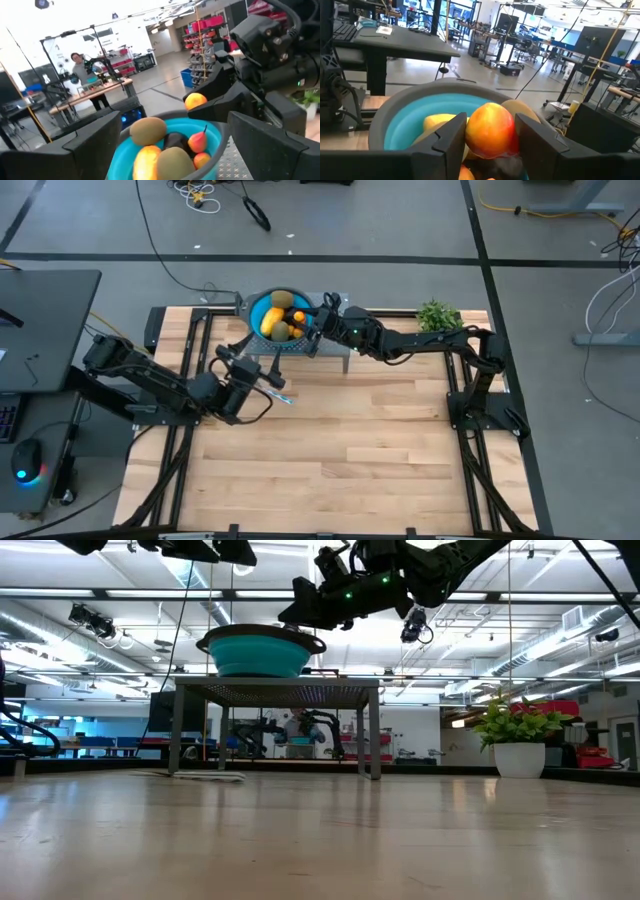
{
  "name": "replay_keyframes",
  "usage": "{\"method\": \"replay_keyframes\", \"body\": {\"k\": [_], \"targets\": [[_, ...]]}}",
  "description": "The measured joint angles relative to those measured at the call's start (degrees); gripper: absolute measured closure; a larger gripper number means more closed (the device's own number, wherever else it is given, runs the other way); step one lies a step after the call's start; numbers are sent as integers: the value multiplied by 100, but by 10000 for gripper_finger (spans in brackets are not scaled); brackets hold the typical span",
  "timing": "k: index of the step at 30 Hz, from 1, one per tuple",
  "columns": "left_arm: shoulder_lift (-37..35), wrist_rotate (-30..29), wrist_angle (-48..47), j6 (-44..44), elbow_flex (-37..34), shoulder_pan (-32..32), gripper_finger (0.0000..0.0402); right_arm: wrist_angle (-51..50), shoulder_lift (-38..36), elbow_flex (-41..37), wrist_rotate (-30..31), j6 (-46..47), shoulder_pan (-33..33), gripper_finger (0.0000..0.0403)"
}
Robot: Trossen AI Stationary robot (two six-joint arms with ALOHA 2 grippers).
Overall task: Pick & Place Fruit
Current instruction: Put the pear into the blue strainer bowl
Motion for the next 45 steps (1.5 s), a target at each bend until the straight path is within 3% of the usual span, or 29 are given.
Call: {"method": "replay_keyframes", "body": {"k": [14,45], "targets": [[0,5,-192,1041,0,0,28,54,0,0,-2,217,-164,232],[2,9,-364,1083,2,0,28,-57,-2,-4,-48,260,-105,232]]}}
